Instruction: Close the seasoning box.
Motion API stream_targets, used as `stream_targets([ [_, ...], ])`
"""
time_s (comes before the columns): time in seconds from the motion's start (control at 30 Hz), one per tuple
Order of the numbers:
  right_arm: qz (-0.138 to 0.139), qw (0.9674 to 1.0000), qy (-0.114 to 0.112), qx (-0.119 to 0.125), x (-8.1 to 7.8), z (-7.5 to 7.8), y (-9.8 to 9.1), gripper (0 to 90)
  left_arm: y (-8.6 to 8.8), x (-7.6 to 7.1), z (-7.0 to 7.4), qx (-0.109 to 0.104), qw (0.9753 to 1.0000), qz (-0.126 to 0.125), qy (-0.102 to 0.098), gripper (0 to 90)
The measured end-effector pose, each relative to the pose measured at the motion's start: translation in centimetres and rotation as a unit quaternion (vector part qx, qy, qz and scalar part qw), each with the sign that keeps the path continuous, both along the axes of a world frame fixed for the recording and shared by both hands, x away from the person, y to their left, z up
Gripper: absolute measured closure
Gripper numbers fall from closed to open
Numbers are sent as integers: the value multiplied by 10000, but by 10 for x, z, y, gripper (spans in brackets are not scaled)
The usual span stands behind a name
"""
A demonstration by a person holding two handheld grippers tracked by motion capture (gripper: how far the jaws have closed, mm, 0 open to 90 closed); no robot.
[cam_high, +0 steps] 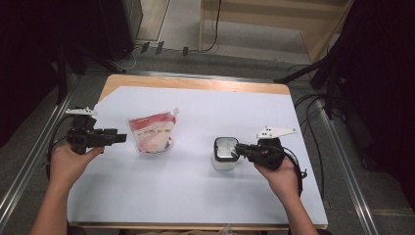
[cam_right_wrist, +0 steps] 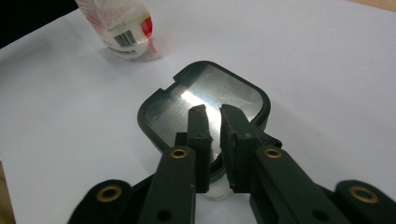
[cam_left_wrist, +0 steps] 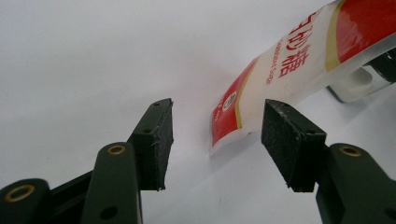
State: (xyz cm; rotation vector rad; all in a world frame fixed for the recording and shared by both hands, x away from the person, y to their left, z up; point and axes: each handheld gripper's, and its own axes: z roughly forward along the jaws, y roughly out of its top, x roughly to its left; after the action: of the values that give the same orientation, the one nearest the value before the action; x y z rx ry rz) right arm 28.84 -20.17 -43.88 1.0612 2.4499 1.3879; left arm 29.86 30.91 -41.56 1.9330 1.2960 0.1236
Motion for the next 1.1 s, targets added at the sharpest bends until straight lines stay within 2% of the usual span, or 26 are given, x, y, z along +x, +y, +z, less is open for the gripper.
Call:
stream_targets([
  [0.23, -45, 9999, -112, 97, 0, 0, -3, 666, 0, 0, 0, 8, 10000, 15, -4, 442],
  [0.3, -98, 9998, -159, 59, 0, -1, -5, 606, 0, 0, 0, 9, 10000, 16, -7, 441],
  [0.43, -162, 9996, -207, 135, 2, -2, -8, 492, -1, -1, 1, 27, 10000, 20, -77, 440],
  [0.63, -297, 9989, -338, 131, 4, -5, -15, 385, -1, 0, 0, 55, 9999, 28, -83, 440],
  [0.97, -681, 9964, -503, -4, 7, -11, -35, 342, -2, 3, -1, 101, 9999, 24, -64, 437],
  [1.1, -780, 9962, -373, 30, 8, -14, -44, 334, -2, 3, -2, 186, 9998, 7, -77, 437],
])
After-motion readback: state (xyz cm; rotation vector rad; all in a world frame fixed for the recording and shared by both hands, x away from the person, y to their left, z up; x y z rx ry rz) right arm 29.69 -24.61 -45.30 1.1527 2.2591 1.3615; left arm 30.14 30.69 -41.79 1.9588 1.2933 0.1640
